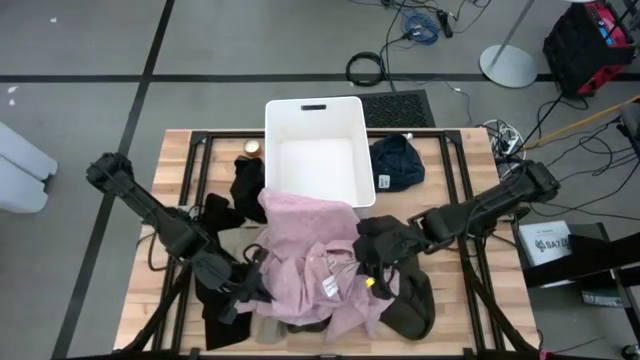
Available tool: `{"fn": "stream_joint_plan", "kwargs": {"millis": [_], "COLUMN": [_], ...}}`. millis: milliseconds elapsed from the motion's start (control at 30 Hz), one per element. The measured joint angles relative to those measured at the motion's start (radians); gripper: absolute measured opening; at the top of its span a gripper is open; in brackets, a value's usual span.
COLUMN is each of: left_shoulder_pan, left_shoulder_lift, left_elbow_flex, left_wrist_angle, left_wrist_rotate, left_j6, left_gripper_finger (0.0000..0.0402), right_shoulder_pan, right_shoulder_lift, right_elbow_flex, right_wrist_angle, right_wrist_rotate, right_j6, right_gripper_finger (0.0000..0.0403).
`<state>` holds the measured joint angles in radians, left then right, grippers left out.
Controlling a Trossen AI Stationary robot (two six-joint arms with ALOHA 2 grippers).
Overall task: Fold laundry
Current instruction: Put the pink polo into the white laundry bin
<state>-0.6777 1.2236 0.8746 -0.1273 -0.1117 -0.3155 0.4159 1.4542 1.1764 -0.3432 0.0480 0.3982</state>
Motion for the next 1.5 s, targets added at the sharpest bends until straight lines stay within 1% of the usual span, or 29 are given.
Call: {"fn": "stream_joint_plan", "kwargs": {"millis": [100, 167, 200, 267, 367, 433, 467, 533, 600, 700, 800, 867, 933, 1000, 1100, 1200, 1300, 1367, 1500], "left_shoulder_pan": [0.000, 0.002, 0.005, 0.015, 0.043, 0.067, 0.084, 0.123, 0.167, 0.206, 0.220, 0.230, 0.244, 0.258, 0.273, 0.283, 0.291, 0.298, 0.315], "left_shoulder_lift": [0.013, 0.011, 0.005, -0.014, -0.029, -0.032, -0.032, -0.032, -0.021, 0.009, 0.043, 0.072, 0.102, 0.123, 0.138, 0.138, 0.138, 0.138, 0.138], "left_elbow_flex": [-0.011, 0.010, 0.028, 0.064, 0.119, 0.142, 0.153, 0.165, 0.165, 0.165, 0.165, 0.165, 0.165, 0.165, 0.165, 0.165, 0.165, 0.165, 0.165], "left_wrist_angle": [-0.019, -0.022, -0.014, -0.015, -0.061, -0.115, -0.141, -0.208, -0.260, -0.304, -0.269, -0.250, -0.224, -0.175, -0.099, -0.082, -0.081, -0.083, -0.086], "left_wrist_rotate": [0.025, 0.012, -0.026, -0.136, -0.301, -0.362, -0.368, -0.354, -0.317, -0.255, -0.249, -0.268, -0.288, -0.295, -0.313, -0.314, -0.312, -0.290, -0.202], "left_j6": [-0.034, 0.005, 0.037, 0.097, 0.157, 0.165, 0.165, 0.165, 0.175, 0.290, 0.458, 0.568, 0.643, 0.690, 0.719, 0.723, 0.723, 0.723, 0.717], "left_gripper_finger": [0.0000, 0.0000, 0.0000, 0.0000, 0.0011, 0.0021, 0.0028, 0.0042, 0.0057, 0.0085, 0.0115, 0.0131, 0.0142, 0.0146, 0.0148, 0.0149, 0.0149, 0.0149, 0.0149], "right_shoulder_pan": [0.001, 0.001, 0.001, -0.004, -0.005, -0.005, -0.005, -0.005, -0.005, -0.005, -0.010, -0.018, -0.026, -0.032, -0.031, -0.033, -0.045, -0.058, -0.084], "right_shoulder_lift": [0.013, 0.029, 0.035, 0.046, 0.052, 0.054, 0.055, 0.055, 0.055, 0.055, 0.055, 0.059, 0.063, 0.076, 0.093, 0.116, 0.158, 0.188, 0.232], "right_elbow_flex": [-0.093, -0.119, -0.122, -0.123, -0.123, -0.123, -0.123, -0.123, -0.123, -0.123, -0.123, -0.123, -0.123, -0.123, -0.123, -0.123, -0.123, -0.123, -0.123], "right_wrist_angle": [0.167, 0.234, 0.256, 0.288, 0.293, 0.295, 0.296, 0.306, 0.314, 0.315, 0.319, 0.332, 0.344, 0.376, 0.396, 0.408, 0.481, 0.536, 0.602], "right_wrist_rotate": [0.026, 0.081, 0.112, 0.173, 0.254, 0.271, 0.271, 0.270, 0.270, 0.266, 0.268, 0.268, 0.265, 0.240, 0.208, 0.207, 0.207, 0.201, 0.187], "right_j6": [0.008, -0.009, -0.022, -0.051, -0.081, -0.105, -0.117, -0.132, -0.145, -0.155, -0.152, -0.152, -0.164, -0.199, -0.228, -0.234, -0.260, -0.284, -0.312], "right_gripper_finger": [0.0000, 0.0000, 0.0000, 0.0000, 0.0000, 0.0000, 0.0000, 0.0000, 0.0000, 0.0000, 0.0000, 0.0000, 0.0000, 0.0000, 0.0000, 0.0000, 0.0000, 0.0000, 0.0000]}}
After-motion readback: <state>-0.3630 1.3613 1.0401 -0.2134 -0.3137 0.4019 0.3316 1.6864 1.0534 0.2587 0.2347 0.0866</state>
